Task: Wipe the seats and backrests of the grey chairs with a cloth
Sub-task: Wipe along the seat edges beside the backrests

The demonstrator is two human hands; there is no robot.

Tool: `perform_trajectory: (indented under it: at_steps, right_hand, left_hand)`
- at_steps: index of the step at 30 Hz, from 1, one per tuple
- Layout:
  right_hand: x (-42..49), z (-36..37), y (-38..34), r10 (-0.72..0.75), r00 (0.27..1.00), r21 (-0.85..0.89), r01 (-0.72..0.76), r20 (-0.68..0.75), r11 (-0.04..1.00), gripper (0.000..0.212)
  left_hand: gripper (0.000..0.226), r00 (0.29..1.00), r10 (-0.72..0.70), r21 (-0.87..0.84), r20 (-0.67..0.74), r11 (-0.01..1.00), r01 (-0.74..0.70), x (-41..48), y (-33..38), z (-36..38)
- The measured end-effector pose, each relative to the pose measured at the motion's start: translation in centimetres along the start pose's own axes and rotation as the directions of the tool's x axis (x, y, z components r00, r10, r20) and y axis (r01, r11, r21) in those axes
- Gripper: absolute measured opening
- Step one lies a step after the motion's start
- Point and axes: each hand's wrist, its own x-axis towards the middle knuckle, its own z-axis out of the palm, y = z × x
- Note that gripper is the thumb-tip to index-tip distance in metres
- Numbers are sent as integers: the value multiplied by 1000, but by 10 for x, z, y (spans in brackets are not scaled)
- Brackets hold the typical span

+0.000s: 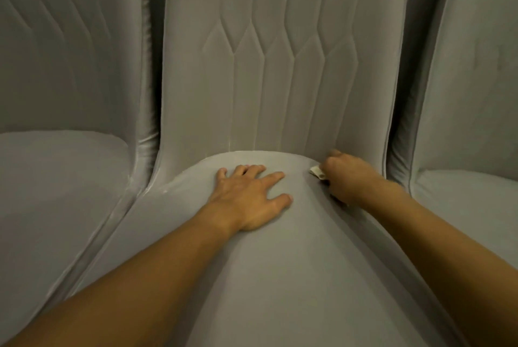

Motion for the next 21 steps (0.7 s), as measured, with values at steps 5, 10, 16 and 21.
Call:
perform_trajectory:
  at_steps: [5,10,16,21]
  right_hand:
    - [-5,5,0,29,998,29,-28,-56,999,25]
    - [35,12,-34,-64,982,125,87,-175,988,28]
    - [20,15,-29,-122,974,261,170,-189,950,39]
    - [-18,17,-11,-293,935,287,343,-201,895,35]
  left_hand:
    - [68,1000,-10,13,1,1000,10,1,2,1]
    - [65,1000,-12,37,-19,999,12,-1,6,1]
    - [65,999,-20,32,-26,999,21,-2,6,-1]
    - [66,1000,-24,17,-18,1000,24,-1,5,1]
